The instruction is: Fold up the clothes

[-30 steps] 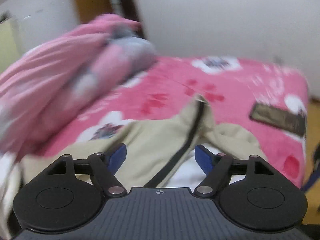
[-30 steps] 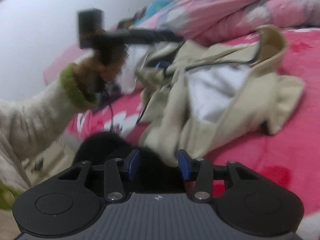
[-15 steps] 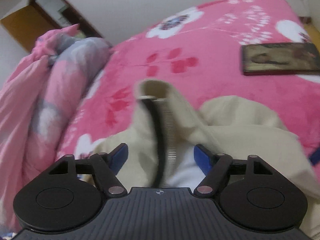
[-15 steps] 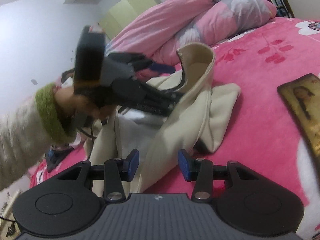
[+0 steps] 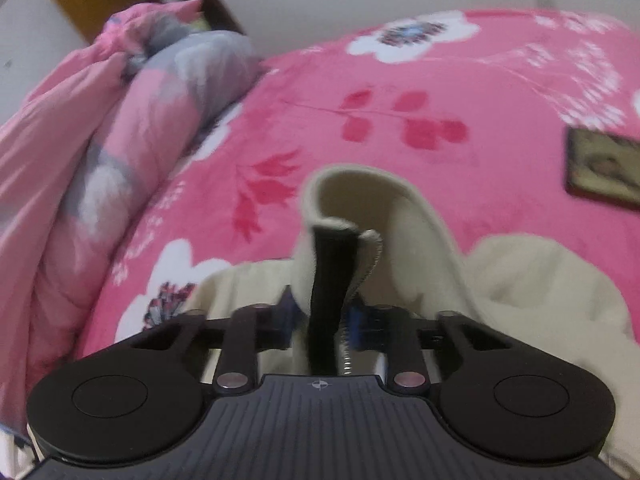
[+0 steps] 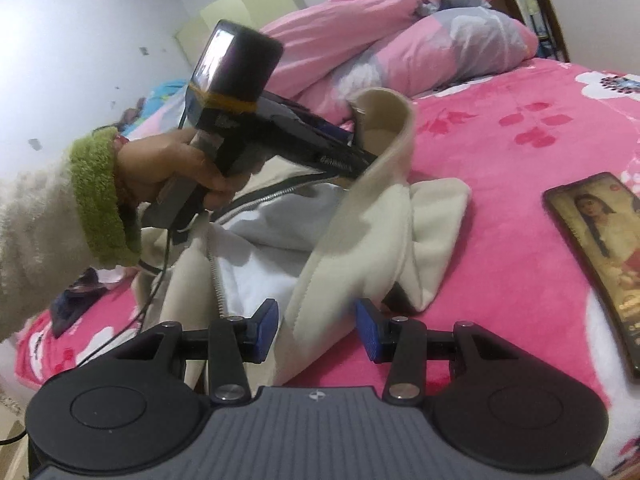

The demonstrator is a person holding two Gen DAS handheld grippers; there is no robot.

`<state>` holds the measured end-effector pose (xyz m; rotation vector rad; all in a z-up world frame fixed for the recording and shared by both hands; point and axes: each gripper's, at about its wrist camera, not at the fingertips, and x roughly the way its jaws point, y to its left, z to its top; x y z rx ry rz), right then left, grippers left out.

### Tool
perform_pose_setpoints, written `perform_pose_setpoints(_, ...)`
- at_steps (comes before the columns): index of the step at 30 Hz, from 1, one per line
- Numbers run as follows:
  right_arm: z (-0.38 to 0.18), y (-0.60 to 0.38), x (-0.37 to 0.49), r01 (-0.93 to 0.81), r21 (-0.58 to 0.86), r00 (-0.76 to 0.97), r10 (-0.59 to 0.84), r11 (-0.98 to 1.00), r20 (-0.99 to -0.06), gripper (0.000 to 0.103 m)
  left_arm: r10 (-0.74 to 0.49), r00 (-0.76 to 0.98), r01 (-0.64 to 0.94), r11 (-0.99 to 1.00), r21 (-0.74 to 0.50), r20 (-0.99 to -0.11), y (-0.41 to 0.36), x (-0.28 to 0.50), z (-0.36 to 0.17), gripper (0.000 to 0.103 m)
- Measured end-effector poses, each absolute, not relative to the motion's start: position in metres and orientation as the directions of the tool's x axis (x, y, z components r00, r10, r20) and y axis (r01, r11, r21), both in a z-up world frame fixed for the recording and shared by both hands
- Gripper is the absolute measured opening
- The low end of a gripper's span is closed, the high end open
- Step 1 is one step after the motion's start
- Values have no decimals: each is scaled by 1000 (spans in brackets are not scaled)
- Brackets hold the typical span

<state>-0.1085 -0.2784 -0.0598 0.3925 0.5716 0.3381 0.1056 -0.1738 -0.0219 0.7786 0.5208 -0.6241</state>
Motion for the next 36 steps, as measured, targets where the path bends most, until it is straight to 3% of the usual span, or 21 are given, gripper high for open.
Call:
perform_pose_setpoints(7, -54, -266, -98, -141, 436, 805, 360, 889, -473, 47, -337, 829, 528, 735, 426, -446, -139, 95, 43, 10)
perform_pose_setpoints(14, -63, -239, -87, -65, 310, 833, 223, 949, -506, 47, -337, 900, 414, 860, 299, -278, -64, 47, 123, 9)
perform_pose_setpoints(20, -55, -239, -74, -66, 374, 868, 238, 925, -435, 42, -302, 945, 322, 926, 196, -127, -2, 0, 186, 9)
perform_pose_setpoints(21, -52, -237, -70, -77, 362, 873, 238, 929, -426, 40, -293, 950, 308, 932, 190, -104, 6, -9, 191, 9)
perform_pose_setpoints(24, -42, -228, -60, -101, 290, 889, 217, 952, -403, 8, -256, 965, 263, 948, 176, -63, 26, -26, 203, 9)
perform_pose_setpoints(28, 4, -232, -61, -64, 162, 951, 109, 985, -290, 5, -204, 979, 204, 967, 153, -14, 52, -47, 219, 9)
perform_pose_setpoints(36, 150, -255, -78, -32, -9, 998, 32, 999, 54, 5, -201, 965, 185, 977, 108, 167, 80, -96, 265, 9)
